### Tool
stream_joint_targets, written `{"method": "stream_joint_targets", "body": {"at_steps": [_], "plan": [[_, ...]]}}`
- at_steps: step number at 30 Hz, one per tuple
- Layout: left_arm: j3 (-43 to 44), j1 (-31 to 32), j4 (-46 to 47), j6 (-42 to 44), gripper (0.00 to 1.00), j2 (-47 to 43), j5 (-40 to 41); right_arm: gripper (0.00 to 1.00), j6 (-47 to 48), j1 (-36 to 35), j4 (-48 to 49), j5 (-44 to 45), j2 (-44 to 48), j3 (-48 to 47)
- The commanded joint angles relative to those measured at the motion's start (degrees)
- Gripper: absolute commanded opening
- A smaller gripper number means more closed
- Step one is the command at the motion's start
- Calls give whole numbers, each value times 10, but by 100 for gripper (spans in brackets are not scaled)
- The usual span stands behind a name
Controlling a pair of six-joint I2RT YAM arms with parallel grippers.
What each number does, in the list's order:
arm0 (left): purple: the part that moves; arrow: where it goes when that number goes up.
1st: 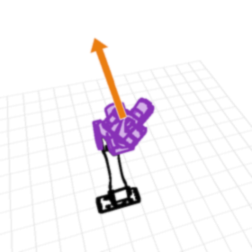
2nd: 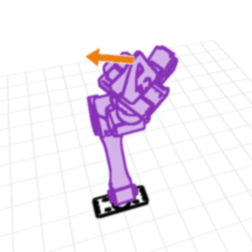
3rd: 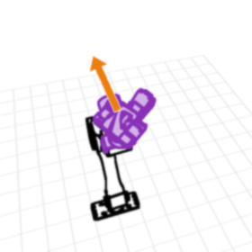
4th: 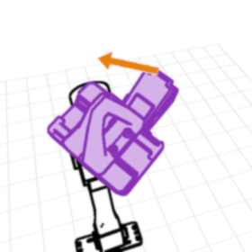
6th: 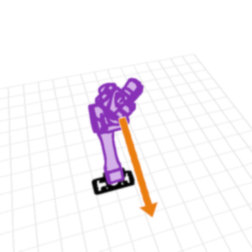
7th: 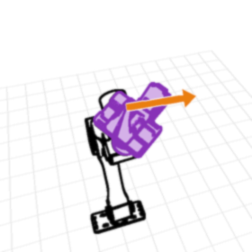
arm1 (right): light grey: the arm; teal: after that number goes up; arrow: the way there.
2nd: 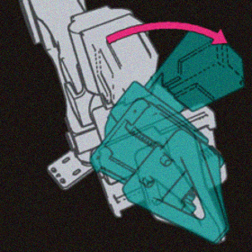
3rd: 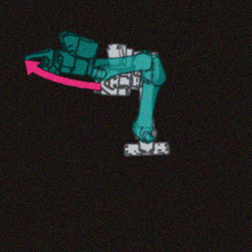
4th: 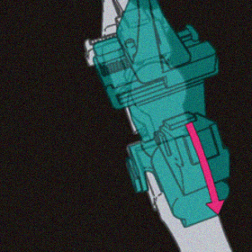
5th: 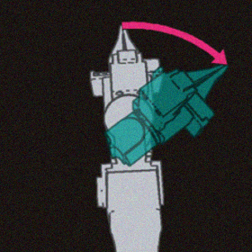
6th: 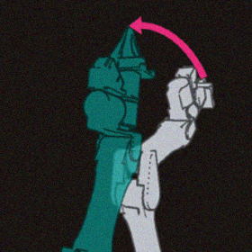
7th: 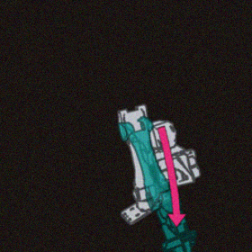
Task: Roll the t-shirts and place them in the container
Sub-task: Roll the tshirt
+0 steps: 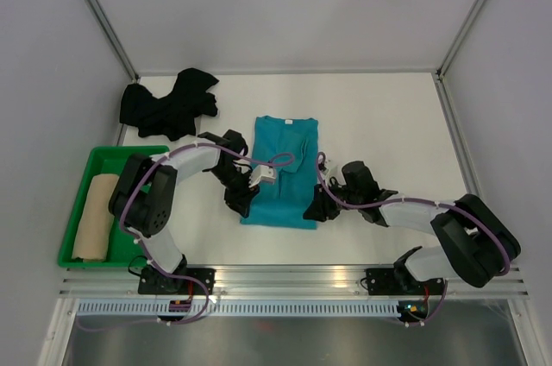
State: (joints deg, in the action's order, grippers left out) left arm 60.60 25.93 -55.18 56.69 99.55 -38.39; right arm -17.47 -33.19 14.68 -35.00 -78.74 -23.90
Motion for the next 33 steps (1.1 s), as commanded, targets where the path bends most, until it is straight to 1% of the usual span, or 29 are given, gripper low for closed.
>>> {"method": "stream_joint_targets", "body": {"at_steps": [1, 3, 4, 5, 7, 10, 11, 13, 14, 16, 17, 18, 19, 20, 22, 25, 26, 29, 30, 31, 32, 33], "plan": [[17, -4, -5, 9, 41, 2, -9, 20, -26, -6, 51, -10, -11, 6], [18, -11, -5, 0, 48, -6, -17, 12, -28, -4, 40, -9, -8, 4], [18, -26, -5, -3, 50, -17, -24, 10, -32, -2, 33, -9, -6, 3], [22, -35, -7, -6, 51, -22, -40, 4, -36, 6, 30, -9, -5, 3], [28, -58, -9, -21, 53, -33, -50, 2, -48, 17, 21, -13, -5, -3], [18, -61, -6, -39, 52, -39, -64, 1, -60, 18, 15, -28, -13, -11], [16, -61, -5, -44, 52, -37, -81, 1, -61, 18, 15, -32, -14, -13], [11, -58, 8, -68, 48, -29, -85, 1, -65, 18, 11, -33, -18, -16], [11, -57, 13, -88, 42, -20, -80, 1, -66, 18, 8, -34, -19, -17], [12, -57, 21, -103, 33, -12, -78, 1, -70, 18, 3, -34, -20, -19], [11, -57, 32, -116, 25, -8, -78, 0, -76, 18, 4, -33, -20, -19], [10, -58, 38, -125, 21, -2, -76, 0, -78, 18, 3, -32, -22, -18], [12, -57, 46, -134, 16, 0, -73, 1, -80, 19, 3, -30, -23, -18], [14, -58, 60, -157, 3, 4, -61, 1, -82, 20, 2, -25, -25, -18], [21, -59, 73, -178, 2, 18, -48, 4, -89, 25, 1, -9, -32, -21], [26, -59, 91, -212, 2, 39, -7, 8, -99, 39, 1, 2, -45, -26], [28, -59, 93, -224, 2, 45, 17, 9, -99, 44, 0, 6, -48, -28], [36, -59, 98, -245, 2, 73, 46, 18, -98, 45, -14, 40, -55, -31], [37, -59, 99, -248, 2, 76, 46, 20, -96, 46, -20, 43, -55, -33], [39, -58, 99, -249, 2, 77, 42, 26, -95, 46, -35, 48, -56, -40], [39, -58, 100, -249, 2, 72, 32, 28, -94, 46, -46, 55, -55, -42], [41, -57, 101, -250, 2, 72, 28, 34, -88, 47, -64, 58, -49, -49]]}}
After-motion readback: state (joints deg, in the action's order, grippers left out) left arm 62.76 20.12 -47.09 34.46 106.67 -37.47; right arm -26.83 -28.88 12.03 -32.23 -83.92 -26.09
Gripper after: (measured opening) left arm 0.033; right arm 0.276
